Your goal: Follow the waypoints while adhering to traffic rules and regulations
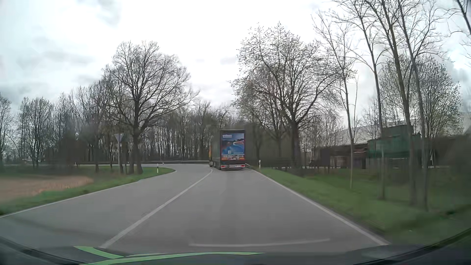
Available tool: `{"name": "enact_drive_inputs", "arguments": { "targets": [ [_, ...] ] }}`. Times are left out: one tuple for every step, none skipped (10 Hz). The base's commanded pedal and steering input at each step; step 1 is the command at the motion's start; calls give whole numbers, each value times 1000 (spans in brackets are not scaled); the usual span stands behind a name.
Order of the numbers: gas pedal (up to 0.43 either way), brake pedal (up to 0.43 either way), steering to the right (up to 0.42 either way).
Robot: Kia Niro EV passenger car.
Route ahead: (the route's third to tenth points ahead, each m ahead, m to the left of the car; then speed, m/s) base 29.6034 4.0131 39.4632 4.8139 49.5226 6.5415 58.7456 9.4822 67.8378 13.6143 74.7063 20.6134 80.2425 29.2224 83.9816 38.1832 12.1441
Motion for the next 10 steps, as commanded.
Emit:
{"name": "enact_drive_inputs", "arguments": {
  "targets": [
    [0, 0, 0],
    [0, 0, 0],
    [0, 0, 0],
    [0, 0, 0],
    [0, 0, 0],
    [0, 0, 0],
    [0, 0, 0],
    [0, 0, 0],
    [0, 0, 0],
    [0, 0, 0]
  ]
}}
